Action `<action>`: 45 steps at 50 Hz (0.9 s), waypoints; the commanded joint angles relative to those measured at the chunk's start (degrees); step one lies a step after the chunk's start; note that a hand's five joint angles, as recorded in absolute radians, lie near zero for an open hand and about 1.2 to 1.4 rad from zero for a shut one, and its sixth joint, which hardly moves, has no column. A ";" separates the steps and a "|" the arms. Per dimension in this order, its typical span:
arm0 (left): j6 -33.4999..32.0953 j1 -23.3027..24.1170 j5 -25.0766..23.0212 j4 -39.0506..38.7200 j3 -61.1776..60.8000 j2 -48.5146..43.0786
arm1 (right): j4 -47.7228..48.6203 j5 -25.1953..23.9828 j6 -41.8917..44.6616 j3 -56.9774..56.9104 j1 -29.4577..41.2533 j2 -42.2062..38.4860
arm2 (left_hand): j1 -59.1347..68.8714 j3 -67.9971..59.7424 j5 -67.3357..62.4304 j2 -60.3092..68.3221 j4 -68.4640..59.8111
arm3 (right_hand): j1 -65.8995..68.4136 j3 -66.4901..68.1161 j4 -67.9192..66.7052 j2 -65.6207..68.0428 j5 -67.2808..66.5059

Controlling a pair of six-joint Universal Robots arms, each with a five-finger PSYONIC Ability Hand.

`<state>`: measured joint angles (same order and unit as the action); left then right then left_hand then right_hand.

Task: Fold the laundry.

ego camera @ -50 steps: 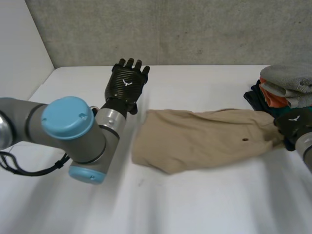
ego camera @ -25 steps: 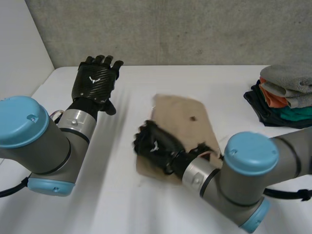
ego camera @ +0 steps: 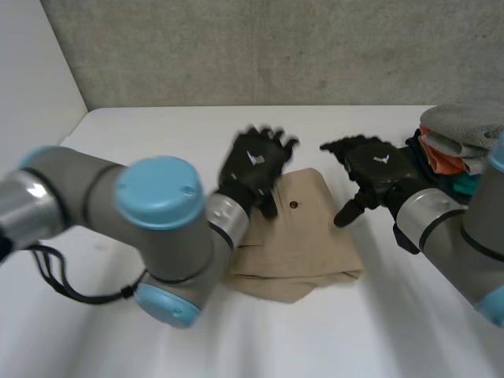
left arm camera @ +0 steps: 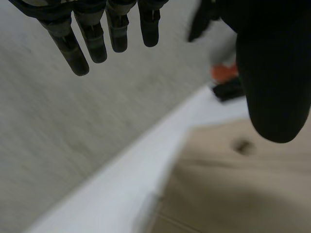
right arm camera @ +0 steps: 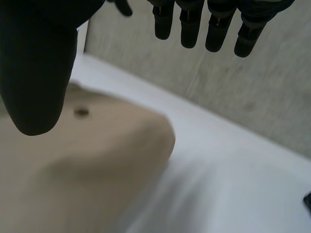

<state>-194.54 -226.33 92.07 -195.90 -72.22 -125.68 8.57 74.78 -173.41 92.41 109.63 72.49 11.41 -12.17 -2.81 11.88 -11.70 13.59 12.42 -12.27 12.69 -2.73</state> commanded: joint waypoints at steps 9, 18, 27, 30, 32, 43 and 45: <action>-5.41 -1.13 8.30 17.47 5.16 -10.02 | -8.48 -3.33 13.87 -11.37 0.24 -20.98 | -1.37 2.13 2.76 -1.83 1.65 | -3.59 -2.42 2.27 -2.69 2.73; -5.59 -2.01 4.53 18.71 4.19 -3.28 | -5.16 5.02 21.71 -9.01 1.64 -13.45 | -1.41 2.17 2.81 -1.88 1.70 | -3.59 -2.42 2.27 -2.69 2.73; -4.36 -5.08 -10.50 18.27 4.63 8.26 | 6.88 4.94 21.88 6.71 7.79 1.60 | -1.20 1.96 2.60 -1.66 1.48 | -3.59 -2.42 2.27 -2.69 2.73; -3.58 -7.62 -17.51 18.62 5.59 9.49 | 11.46 5.02 21.80 12.96 11.48 2.05 | -0.70 1.46 2.09 -1.16 0.98 | -3.59 -2.42 2.27 -2.69 2.73; -2.61 -8.51 -21.57 18.97 6.56 9.93 | 13.83 5.02 21.44 15.68 13.15 1.70 | -0.19 0.95 1.59 -0.66 0.47 | -3.59 -2.42 2.27 -2.69 2.73; 3.90 -11.50 -36.09 24.60 9.73 10.37 | 29.92 5.55 21.53 22.73 15.53 -6.39 | 0.48 0.28 0.91 0.02 -0.20 | -3.59 -2.42 2.27 -2.69 2.73; 3.90 -11.41 -35.65 24.60 9.73 10.37 | 31.93 5.81 21.71 22.38 15.62 -7.88 | 0.48 0.28 0.91 0.02 -0.20 | -3.59 -2.42 2.27 -2.69 2.73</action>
<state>-191.36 -237.46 56.96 -172.13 -62.66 -115.05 35.13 80.13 -151.95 115.17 125.46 69.32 9.65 -12.17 -2.74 10.23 -11.70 10.52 11.51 -12.26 10.49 -2.67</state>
